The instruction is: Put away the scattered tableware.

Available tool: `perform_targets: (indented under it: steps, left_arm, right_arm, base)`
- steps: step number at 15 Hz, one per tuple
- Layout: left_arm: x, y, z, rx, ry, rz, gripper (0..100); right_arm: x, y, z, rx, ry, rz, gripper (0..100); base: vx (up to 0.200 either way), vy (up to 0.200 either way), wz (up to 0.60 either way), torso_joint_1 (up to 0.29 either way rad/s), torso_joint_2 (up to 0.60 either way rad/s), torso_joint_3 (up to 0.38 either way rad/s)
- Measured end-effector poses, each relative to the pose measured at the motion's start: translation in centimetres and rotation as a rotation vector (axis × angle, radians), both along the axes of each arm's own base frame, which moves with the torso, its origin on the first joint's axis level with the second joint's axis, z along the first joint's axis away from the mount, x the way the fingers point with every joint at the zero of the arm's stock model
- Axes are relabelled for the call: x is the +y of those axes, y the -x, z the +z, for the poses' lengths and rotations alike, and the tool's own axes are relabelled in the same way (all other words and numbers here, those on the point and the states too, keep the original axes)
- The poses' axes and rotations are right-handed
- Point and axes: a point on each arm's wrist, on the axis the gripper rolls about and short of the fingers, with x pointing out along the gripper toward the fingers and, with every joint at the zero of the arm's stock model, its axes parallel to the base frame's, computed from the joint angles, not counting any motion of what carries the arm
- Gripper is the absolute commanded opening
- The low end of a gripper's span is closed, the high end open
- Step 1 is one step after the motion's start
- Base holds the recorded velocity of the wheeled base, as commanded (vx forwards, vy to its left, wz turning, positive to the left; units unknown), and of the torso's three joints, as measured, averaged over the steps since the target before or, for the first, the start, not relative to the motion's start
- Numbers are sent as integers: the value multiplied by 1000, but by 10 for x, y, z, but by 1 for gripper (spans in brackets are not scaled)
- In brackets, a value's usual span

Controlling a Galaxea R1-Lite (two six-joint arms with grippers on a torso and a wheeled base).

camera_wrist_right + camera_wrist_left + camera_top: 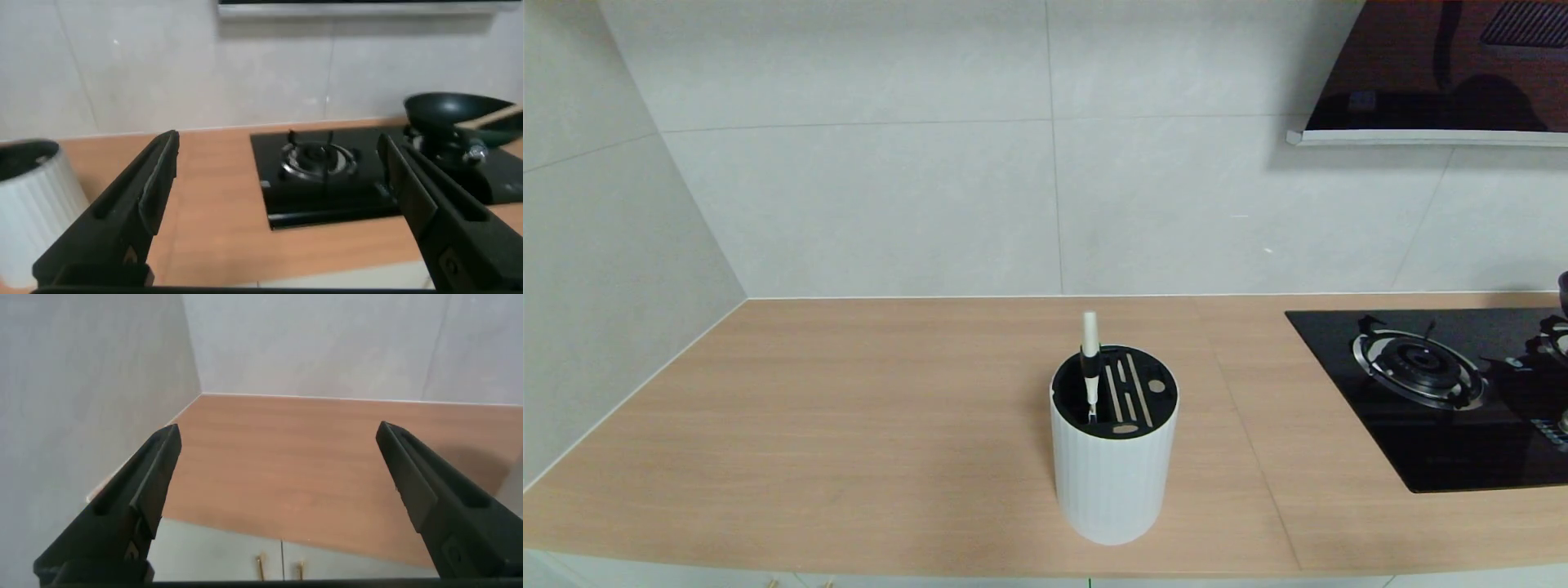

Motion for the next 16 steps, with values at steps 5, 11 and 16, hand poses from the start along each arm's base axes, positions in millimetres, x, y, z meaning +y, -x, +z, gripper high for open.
perform_targets:
  steps: [5, 11, 16]
  left_arm:
    - [-2, -21, -45, 86, 28, -87, 100]
    - [-5, -26, -62, 150, 59, -224, 100]
    - [-5, -26, -63, 149, 68, -222, 100]
  right_arm:
    - [1, -24, -44, 9, -4, 23, 100]
    - [3, -28, -68, 186, -57, 130, 100]
    - [3, -28, -69, 194, -37, 140, 100]
  base:
    - [0, 0, 0, 0, 0, 0]
    - [0, 0, 0, 0, 0, 0]
    - [0, 0, 0, 0, 0, 0]
